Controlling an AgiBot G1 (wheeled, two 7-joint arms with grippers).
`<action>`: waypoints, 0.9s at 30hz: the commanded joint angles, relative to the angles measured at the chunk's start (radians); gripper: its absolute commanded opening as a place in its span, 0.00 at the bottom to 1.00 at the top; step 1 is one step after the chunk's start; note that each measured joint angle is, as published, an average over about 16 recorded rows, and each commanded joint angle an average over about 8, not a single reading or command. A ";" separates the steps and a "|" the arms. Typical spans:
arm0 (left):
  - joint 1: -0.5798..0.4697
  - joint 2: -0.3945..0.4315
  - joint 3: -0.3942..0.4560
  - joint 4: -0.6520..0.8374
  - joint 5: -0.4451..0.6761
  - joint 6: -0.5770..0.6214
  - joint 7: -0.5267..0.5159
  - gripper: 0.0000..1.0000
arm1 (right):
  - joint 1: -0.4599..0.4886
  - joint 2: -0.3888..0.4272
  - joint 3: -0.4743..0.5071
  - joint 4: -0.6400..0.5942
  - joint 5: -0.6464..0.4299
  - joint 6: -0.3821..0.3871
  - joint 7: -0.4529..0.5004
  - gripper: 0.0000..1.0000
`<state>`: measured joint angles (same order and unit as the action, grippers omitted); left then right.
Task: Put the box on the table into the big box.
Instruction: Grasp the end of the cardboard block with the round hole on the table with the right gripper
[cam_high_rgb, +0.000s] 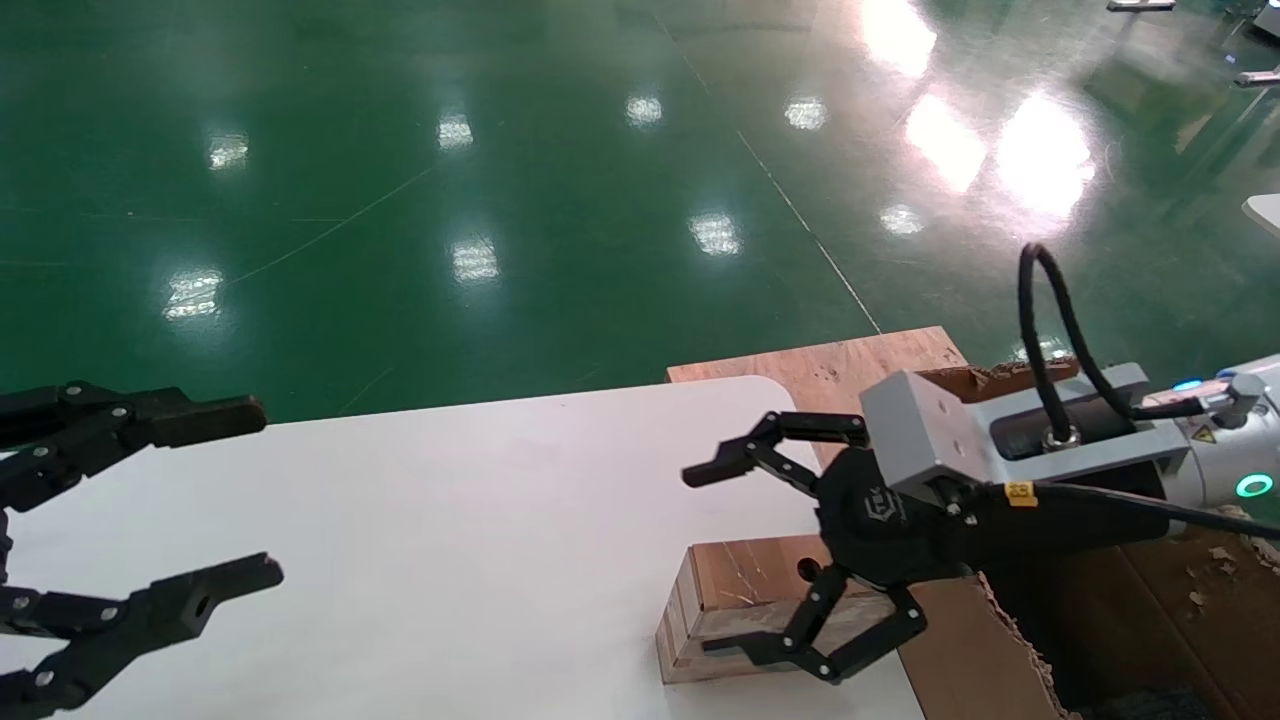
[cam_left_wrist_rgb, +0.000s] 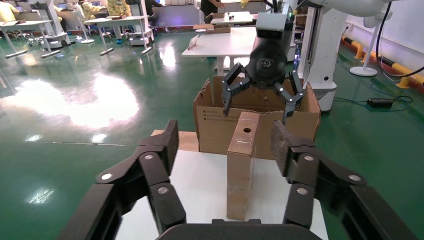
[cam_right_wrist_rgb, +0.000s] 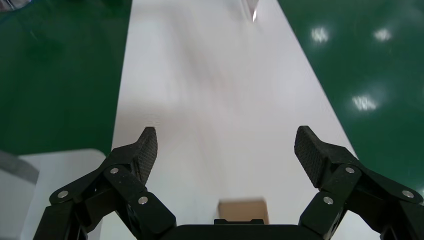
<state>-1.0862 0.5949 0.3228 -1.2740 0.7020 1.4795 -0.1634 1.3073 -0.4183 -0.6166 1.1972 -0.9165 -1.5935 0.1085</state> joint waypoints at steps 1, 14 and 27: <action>0.000 0.000 0.000 0.000 0.000 0.000 0.000 0.00 | 0.018 0.012 -0.033 -0.014 -0.010 -0.001 -0.016 1.00; 0.000 0.000 0.000 0.000 0.000 0.000 0.000 0.00 | 0.122 0.039 -0.222 -0.149 -0.055 0.001 -0.076 1.00; 0.000 0.000 0.001 0.000 0.000 0.000 0.000 0.00 | 0.144 0.035 -0.253 -0.176 -0.038 0.008 -0.081 1.00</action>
<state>-1.0862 0.5946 0.3233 -1.2737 0.7017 1.4790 -0.1630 1.4546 -0.3819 -0.8747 1.0255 -0.9586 -1.5815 0.0252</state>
